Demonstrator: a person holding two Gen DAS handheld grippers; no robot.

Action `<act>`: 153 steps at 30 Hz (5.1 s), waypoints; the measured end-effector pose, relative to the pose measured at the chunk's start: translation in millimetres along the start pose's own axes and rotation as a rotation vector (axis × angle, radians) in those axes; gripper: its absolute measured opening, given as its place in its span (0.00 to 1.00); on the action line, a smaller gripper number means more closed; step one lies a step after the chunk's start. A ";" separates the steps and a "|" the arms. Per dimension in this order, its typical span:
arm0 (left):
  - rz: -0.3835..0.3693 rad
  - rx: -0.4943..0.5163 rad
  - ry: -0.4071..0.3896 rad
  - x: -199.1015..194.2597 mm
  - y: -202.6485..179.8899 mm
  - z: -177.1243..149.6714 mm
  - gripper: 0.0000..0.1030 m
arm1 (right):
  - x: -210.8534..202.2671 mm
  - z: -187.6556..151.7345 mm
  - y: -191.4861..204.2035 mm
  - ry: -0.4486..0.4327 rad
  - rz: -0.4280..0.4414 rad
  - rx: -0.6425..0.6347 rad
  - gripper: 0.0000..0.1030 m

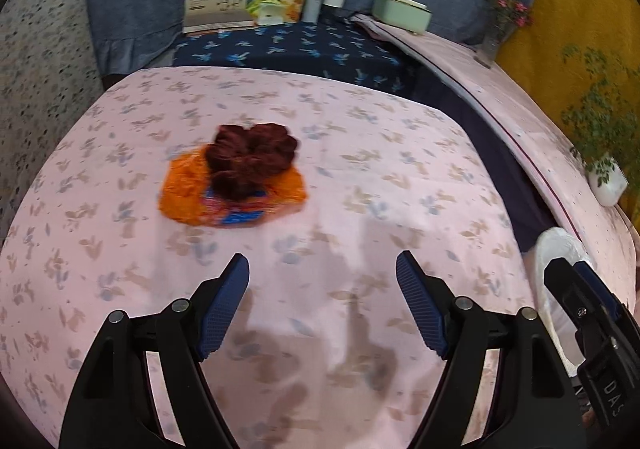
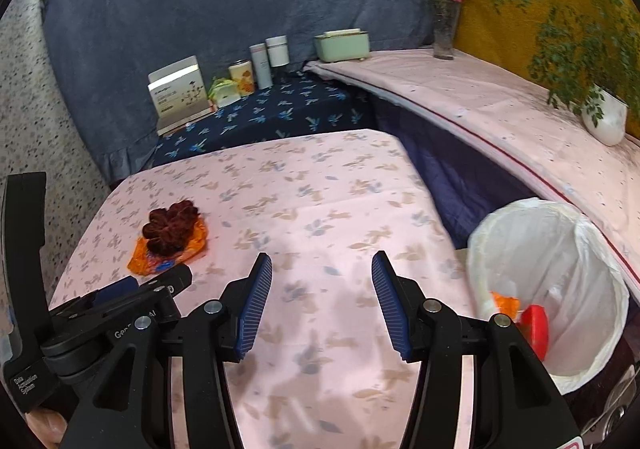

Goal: Collect trash
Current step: 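Move both open tools back over the orange bag and brown scrunchie, then grasp the orange bag with the left tool while the right tool grasps the brown scrunchie, then carry the orange bag and brown scrunchie over the bin and open both tools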

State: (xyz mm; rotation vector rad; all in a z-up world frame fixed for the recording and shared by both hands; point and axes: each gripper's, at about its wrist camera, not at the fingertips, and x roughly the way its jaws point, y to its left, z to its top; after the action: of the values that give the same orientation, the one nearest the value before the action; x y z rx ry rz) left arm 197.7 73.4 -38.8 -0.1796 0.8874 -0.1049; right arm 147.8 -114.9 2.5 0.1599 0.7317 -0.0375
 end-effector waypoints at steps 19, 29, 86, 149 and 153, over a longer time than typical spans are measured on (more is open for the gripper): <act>0.157 -0.108 -0.036 6.5 140.2 17.0 0.70 | 73.7 6.7 130.8 0.094 0.127 -0.131 0.50; 0.175 -0.158 -0.026 23.8 172.5 29.4 0.70 | 120.1 11.2 172.2 0.137 0.172 -0.150 0.50; 0.058 0.088 0.104 134.6 -38.9 54.8 0.72 | 96.5 -6.2 -39.0 0.105 0.012 0.085 0.58; -0.154 0.477 0.035 5.4 -270.0 -63.6 0.11 | -65.7 -21.9 -243.8 -0.113 -0.164 0.364 0.14; -0.166 0.499 0.036 4.7 -281.0 -66.8 0.11 | -68.7 -25.8 -256.5 -0.116 -0.176 0.384 0.14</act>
State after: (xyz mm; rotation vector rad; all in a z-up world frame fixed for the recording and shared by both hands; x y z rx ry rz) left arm 144.0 -210.2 -27.7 0.2163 0.8559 -0.4798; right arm 56.5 -365.5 -4.4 0.4558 0.6150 -0.3538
